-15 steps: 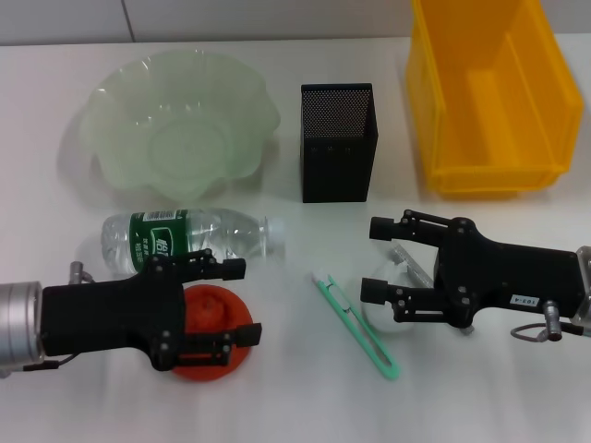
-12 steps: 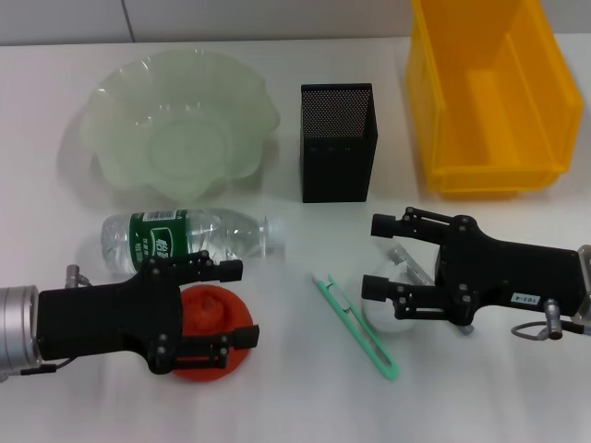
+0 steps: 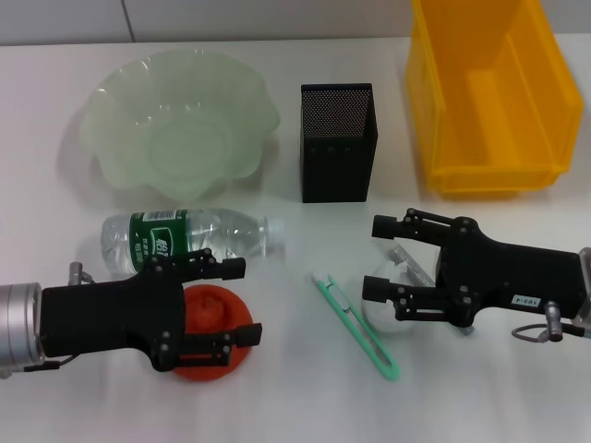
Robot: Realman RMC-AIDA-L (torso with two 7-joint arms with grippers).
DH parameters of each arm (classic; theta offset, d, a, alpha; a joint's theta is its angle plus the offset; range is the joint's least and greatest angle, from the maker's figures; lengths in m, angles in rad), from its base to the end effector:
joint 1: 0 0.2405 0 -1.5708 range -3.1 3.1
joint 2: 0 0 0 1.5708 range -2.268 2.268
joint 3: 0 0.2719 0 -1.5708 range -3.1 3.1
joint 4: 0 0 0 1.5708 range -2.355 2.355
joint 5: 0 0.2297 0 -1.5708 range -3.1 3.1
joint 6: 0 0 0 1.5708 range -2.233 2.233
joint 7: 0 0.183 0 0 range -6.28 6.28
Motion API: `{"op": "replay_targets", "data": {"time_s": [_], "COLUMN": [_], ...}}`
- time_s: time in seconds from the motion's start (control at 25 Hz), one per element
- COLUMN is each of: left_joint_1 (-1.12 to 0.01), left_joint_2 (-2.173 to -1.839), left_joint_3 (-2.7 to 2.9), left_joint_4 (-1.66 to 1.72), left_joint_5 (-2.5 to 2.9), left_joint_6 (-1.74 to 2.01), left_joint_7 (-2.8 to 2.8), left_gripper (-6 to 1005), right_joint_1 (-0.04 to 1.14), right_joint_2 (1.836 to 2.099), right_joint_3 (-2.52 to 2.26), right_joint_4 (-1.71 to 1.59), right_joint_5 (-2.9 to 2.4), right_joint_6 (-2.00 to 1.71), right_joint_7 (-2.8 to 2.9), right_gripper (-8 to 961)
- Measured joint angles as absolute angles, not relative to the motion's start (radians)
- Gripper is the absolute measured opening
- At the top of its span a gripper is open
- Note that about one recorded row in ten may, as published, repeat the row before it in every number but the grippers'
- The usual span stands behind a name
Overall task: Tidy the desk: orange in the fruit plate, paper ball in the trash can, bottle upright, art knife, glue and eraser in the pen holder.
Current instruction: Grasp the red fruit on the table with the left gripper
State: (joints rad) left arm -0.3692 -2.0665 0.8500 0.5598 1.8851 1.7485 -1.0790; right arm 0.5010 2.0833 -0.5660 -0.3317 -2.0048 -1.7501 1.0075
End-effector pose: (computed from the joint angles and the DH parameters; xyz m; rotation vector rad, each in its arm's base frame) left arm -0.2879 0.2790 -0.0622 -2.8819 -0.3985 -0.8775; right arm 0.2644 0.2975 -0.0781 -2.7668 0.4779 1.0891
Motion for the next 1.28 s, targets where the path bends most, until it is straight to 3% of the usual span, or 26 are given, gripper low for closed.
{"op": "replay_targets", "data": {"time_s": [0.56,1.08,1.28], "left_joint_1": [-0.339,-0.258,-0.270], "left_joint_2": [-2.065,-2.059,-2.064], "left_joint_3": [0.855,0.846,0.837], "left_joint_4": [0.558,0.564,0.561], "left_joint_5": [1.896,1.894,1.896], "left_joint_6": [1.679,1.684,1.671], "left_joint_7": [-1.105,-1.079,-1.075], "left_gripper": [797,796,722], "right_joint_1": [0.432,0.467,0.470], "right_joint_2": [2.080,2.081,2.082], "right_joint_3": [-0.536,-0.534,-0.535], "right_joint_4": [-0.331,-0.327,-0.325], "right_joint_5": [-1.947,-1.946,-1.946], "right_joint_6": [-1.767,-1.757,-1.757], "right_joint_7": [0.955,0.954,0.954], "right_gripper": [821,822,822]}}
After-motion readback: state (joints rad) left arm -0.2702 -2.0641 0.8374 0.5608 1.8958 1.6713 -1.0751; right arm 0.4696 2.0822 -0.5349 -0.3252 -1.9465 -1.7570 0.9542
